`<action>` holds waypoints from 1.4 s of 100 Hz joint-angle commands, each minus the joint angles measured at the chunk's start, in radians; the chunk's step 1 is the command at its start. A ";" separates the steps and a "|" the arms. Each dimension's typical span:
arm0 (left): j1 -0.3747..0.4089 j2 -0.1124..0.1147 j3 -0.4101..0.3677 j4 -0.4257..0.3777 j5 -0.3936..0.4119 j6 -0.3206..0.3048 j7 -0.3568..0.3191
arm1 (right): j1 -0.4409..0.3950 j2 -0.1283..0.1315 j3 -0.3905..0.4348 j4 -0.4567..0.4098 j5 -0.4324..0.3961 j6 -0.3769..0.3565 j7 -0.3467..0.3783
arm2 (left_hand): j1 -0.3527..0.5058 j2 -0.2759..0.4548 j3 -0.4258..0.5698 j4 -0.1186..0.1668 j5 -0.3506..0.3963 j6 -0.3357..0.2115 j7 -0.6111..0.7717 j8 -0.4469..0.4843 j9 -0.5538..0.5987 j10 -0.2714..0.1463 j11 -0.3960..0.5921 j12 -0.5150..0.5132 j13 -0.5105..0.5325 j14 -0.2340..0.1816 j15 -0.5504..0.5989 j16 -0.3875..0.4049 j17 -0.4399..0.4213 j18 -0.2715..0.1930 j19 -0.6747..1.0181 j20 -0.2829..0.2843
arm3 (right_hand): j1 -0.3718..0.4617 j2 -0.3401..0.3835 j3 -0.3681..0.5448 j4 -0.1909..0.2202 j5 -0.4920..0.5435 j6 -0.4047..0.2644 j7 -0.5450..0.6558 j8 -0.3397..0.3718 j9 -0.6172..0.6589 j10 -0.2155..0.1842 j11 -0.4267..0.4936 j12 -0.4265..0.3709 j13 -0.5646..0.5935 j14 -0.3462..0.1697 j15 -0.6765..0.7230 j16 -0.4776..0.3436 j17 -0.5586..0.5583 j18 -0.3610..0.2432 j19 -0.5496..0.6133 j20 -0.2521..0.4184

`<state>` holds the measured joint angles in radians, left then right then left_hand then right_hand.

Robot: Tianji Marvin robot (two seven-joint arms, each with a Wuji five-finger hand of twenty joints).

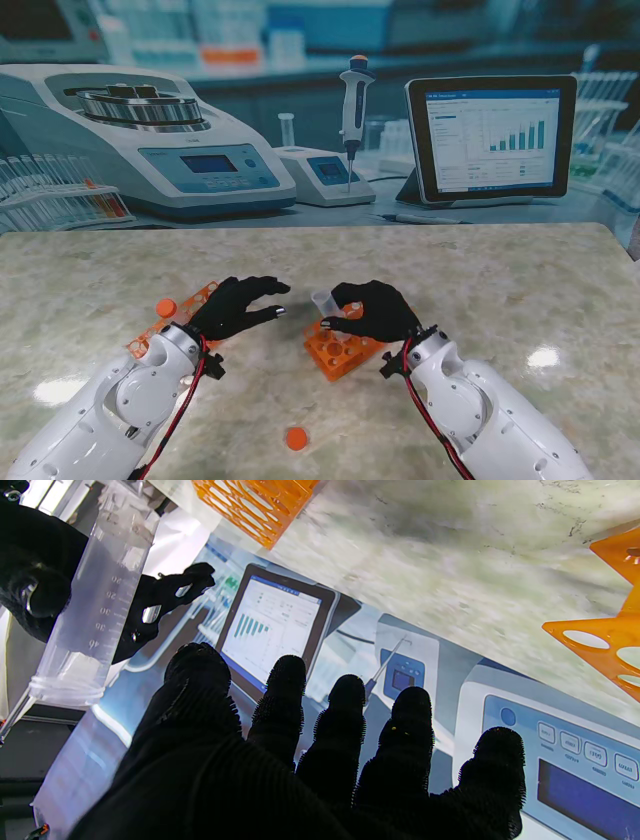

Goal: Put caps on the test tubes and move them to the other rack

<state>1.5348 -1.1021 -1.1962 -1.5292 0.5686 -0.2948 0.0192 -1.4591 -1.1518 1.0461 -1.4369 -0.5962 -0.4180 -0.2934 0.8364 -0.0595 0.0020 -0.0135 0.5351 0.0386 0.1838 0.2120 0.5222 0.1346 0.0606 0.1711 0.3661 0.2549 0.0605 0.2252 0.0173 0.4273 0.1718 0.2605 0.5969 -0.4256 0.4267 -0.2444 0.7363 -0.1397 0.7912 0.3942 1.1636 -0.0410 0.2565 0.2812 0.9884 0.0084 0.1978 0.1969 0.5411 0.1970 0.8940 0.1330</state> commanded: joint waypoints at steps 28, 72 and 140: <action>0.000 0.000 0.003 -0.004 -0.002 0.001 -0.002 | -0.008 -0.021 -0.003 -0.019 0.029 0.000 -0.026 | 0.011 0.050 -0.016 0.011 0.009 -0.011 -0.003 -0.002 -0.006 -0.002 -0.015 -0.022 0.012 -0.024 -0.003 0.007 -0.008 -0.025 -0.049 0.014 | 0.223 0.062 0.277 0.050 0.117 -0.153 0.105 0.129 0.084 0.073 0.088 0.153 0.187 0.066 0.181 0.154 0.280 -0.046 0.273 -0.002; -0.001 0.000 0.004 -0.004 -0.004 0.004 -0.002 | -0.022 -0.011 0.004 -0.048 0.153 -0.026 0.102 | 0.017 0.055 -0.015 0.012 0.011 -0.012 -0.002 -0.001 -0.004 -0.001 -0.014 -0.021 0.015 -0.023 -0.002 0.010 -0.008 -0.025 -0.049 0.014 | 0.310 0.095 0.318 0.038 -0.002 -0.050 0.093 0.365 -0.003 0.093 0.251 0.494 0.173 0.074 0.268 0.374 0.194 -0.001 0.209 0.032; -0.001 0.000 0.004 -0.006 -0.003 0.006 -0.004 | -0.049 -0.004 0.026 -0.080 0.233 -0.069 0.158 | 0.022 0.058 -0.015 0.012 0.014 -0.013 0.001 0.001 -0.002 -0.002 -0.013 -0.020 0.016 -0.024 -0.002 0.011 -0.008 -0.027 -0.051 0.014 | 0.259 -0.089 0.632 0.095 0.041 -0.129 0.161 0.506 0.006 0.020 0.339 0.604 0.211 0.059 0.314 0.469 0.259 0.004 0.247 0.061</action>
<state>1.5322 -1.1023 -1.1924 -1.5290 0.5661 -0.2927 0.0192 -1.4993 -1.1544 1.0721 -1.5076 -0.3694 -0.4849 -0.1404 0.8364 -0.0397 0.0020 -0.0133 0.5428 0.0390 0.1838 0.2120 0.5225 0.1346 0.0606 0.1711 0.3669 0.2549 0.0604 0.2252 0.0173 0.4270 0.1712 0.2605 0.6699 -0.5427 0.6535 -0.2456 0.7104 0.0581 0.7986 0.8491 1.1213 0.0830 0.5751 0.8929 1.1674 0.0882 0.4994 0.6568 0.7847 0.1981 1.1169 0.1840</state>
